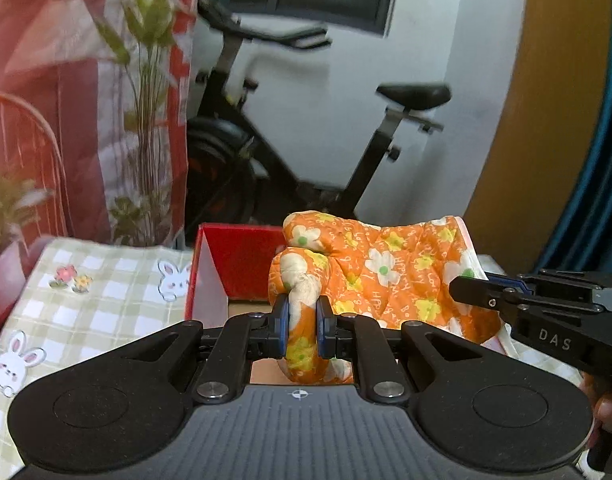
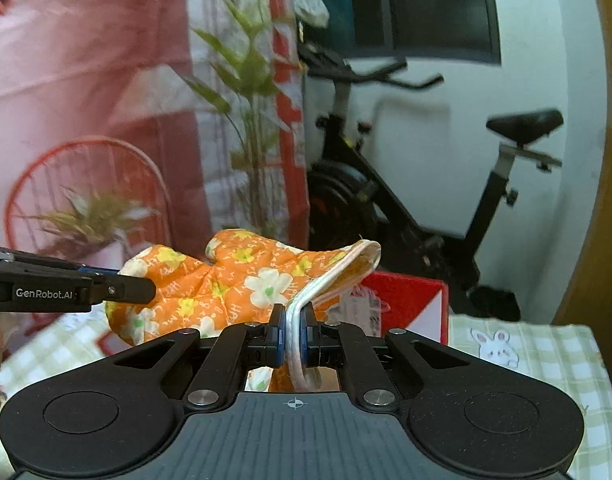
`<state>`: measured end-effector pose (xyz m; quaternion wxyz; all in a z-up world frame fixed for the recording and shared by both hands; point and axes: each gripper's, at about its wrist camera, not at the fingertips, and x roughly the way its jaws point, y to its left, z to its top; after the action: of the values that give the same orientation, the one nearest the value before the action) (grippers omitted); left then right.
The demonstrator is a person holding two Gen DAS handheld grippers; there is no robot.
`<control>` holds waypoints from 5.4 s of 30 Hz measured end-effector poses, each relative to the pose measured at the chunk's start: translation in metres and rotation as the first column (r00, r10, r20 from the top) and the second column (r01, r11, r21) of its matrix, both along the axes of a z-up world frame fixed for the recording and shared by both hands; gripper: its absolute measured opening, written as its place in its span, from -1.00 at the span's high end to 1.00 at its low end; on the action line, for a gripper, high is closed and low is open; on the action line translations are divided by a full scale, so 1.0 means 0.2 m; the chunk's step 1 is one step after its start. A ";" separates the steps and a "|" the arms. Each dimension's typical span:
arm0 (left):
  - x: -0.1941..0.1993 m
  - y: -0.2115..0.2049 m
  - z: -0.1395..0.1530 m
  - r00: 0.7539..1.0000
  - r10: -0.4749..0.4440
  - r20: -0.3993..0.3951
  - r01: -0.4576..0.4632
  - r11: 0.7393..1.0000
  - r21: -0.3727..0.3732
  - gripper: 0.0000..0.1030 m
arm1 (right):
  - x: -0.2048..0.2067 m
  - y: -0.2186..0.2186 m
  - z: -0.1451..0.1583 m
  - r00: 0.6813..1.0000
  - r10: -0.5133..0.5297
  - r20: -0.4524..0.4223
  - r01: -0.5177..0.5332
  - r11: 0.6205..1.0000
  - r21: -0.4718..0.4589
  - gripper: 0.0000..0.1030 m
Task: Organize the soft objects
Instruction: 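Carry the orange mitt into the red box and open both grippers, then close both grippers on the blue cosmetic cotton bag, then lift the blue bag into the red box and open both grippers, then close both grippers on the white knit cloth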
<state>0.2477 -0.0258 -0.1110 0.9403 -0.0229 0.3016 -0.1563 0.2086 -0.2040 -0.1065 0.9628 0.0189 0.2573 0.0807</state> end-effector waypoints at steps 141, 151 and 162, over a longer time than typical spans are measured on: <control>0.22 -0.06 -0.28 0.980 -0.088 -0.181 0.086 0.996 -0.019 -0.10 | 0.24 0.01 -0.35 0.968 -0.099 -0.231 0.092 0.995 -0.044 0.13; -0.03 0.05 -0.14 0.982 -0.136 -0.128 0.131 0.990 -0.045 -0.15 | -0.03 -0.01 -0.18 0.992 -0.075 -0.105 0.079 0.996 0.031 -0.07; -0.33 0.19 -0.25 0.966 -0.175 -0.192 0.173 0.985 -0.024 -0.15 | -0.54 0.02 -0.23 0.993 -0.038 -0.109 0.049 0.994 0.097 -0.06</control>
<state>0.1817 0.0127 -0.1614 0.8890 -0.0150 0.3918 -0.2364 0.1012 -0.2005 -0.1530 0.9470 0.0766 0.3039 0.0711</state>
